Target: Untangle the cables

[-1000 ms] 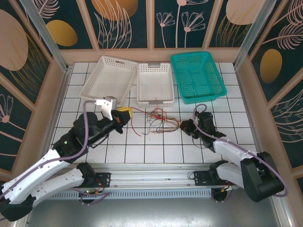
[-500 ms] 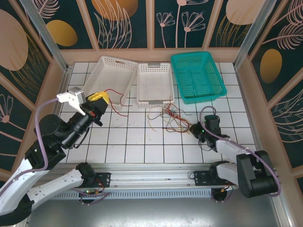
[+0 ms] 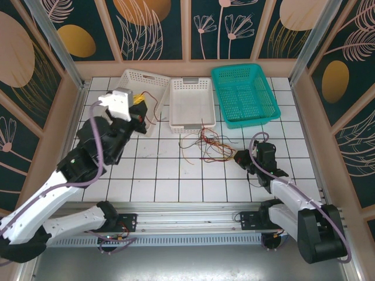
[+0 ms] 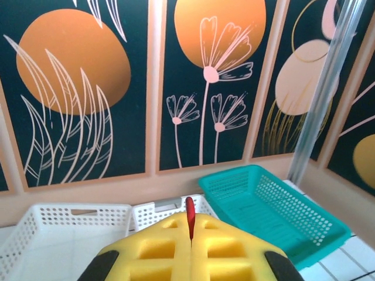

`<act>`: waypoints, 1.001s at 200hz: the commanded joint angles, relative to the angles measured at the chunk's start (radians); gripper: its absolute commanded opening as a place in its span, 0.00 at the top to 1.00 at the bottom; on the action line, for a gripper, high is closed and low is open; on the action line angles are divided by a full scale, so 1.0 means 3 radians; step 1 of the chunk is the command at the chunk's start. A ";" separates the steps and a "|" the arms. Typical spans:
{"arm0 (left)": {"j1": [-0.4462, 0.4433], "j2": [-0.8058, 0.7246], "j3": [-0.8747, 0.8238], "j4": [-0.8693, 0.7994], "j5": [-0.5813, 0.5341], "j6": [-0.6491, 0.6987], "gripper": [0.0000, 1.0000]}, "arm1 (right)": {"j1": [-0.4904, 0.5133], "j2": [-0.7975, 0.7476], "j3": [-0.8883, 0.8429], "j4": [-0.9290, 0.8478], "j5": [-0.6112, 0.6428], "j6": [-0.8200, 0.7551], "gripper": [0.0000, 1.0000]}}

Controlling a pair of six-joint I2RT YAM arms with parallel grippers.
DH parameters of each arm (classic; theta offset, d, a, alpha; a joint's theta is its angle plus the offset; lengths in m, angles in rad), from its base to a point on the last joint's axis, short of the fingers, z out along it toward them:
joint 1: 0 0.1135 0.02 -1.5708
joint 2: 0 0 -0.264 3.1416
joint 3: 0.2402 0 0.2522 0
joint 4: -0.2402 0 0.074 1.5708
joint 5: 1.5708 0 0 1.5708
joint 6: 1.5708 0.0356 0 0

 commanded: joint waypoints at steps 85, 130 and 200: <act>0.1193 0.1210 0.0688 0.0374 0.0547 0.0131 1.00 | 0.0061 -0.0833 0.0205 -0.0464 -0.0386 -0.0442 1.00; 0.1639 0.1522 0.0771 0.0434 0.0736 -0.0012 1.00 | 0.0121 -0.1032 0.0253 -0.0510 -0.0553 -0.0555 1.00; 0.1747 0.1591 0.0508 0.0582 0.0735 -0.0084 1.00 | 0.0171 -0.1268 0.0400 -0.0564 -0.0712 -0.0608 1.00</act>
